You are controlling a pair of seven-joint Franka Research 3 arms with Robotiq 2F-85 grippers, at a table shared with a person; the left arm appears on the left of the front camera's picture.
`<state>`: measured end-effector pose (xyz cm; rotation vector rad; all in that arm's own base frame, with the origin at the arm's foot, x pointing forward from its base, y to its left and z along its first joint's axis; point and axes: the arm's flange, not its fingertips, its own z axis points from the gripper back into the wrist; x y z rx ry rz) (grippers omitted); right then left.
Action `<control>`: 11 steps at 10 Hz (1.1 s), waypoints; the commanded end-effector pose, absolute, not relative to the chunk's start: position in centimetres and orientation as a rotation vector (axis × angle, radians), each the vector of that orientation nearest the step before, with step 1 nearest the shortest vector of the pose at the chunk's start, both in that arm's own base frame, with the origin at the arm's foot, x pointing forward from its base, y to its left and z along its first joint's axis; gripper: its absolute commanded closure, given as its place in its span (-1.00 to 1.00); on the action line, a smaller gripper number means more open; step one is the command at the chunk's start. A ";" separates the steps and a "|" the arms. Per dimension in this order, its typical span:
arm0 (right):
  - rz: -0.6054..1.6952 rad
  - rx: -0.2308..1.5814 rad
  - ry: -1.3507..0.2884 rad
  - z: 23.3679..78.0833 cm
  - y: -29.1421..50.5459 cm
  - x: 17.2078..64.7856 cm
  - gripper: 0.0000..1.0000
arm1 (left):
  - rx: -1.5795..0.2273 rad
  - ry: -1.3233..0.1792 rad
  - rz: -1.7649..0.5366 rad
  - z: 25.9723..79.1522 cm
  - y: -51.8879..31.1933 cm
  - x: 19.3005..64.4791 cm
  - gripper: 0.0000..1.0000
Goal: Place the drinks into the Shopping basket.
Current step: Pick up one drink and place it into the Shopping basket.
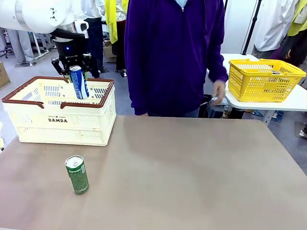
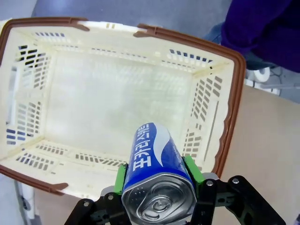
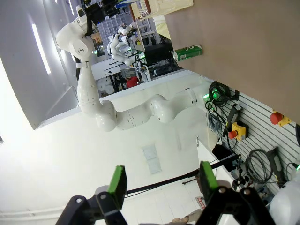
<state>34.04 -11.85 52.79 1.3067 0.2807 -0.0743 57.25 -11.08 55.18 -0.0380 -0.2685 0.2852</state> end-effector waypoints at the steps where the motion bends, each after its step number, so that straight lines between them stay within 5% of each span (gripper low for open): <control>1: -0.070 1.299 0.295 53.1 -12.2 33.9 -0.65 | -0.032 -0.251 0.287 54.8 -11.0 57.3 1.00; 7: -0.070 1.299 0.295 53.1 -12.2 33.9 -0.65 | 0.020 -0.149 0.092 40.5 -8.9 61.2 1.00; 11: -0.070 1.299 0.295 53.1 -12.2 33.9 -0.65 | -0.034 -0.176 0.051 38.5 -8.7 61.4 1.00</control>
